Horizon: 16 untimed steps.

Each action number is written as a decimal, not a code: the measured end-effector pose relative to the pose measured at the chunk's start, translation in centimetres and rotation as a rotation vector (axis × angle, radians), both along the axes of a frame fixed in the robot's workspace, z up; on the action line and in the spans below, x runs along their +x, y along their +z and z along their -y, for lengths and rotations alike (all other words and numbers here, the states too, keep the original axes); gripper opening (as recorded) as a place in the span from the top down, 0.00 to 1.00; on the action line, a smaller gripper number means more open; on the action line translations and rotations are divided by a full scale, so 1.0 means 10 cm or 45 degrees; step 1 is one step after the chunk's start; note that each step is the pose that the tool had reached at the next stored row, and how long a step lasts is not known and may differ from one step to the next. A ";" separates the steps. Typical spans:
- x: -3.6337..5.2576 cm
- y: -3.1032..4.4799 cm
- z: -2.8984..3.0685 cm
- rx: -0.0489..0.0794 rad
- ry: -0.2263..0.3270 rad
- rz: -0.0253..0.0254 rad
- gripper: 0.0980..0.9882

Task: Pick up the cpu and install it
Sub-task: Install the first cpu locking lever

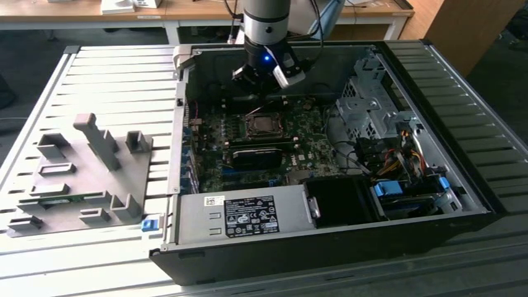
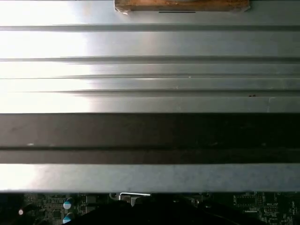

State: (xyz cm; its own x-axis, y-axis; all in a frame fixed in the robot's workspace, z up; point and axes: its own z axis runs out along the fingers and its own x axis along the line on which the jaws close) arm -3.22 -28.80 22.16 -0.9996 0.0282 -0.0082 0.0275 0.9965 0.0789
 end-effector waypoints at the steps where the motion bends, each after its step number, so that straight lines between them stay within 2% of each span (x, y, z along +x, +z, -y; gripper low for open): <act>1: 0.015 -0.011 -0.002 0.000 0.000 -0.0001 0.99; 6: 0.087 -0.046 -0.006 -0.001 0.000 -0.0006 0.99; 16: 0.149 -0.121 -0.006 -0.002 0.000 -0.0021 0.99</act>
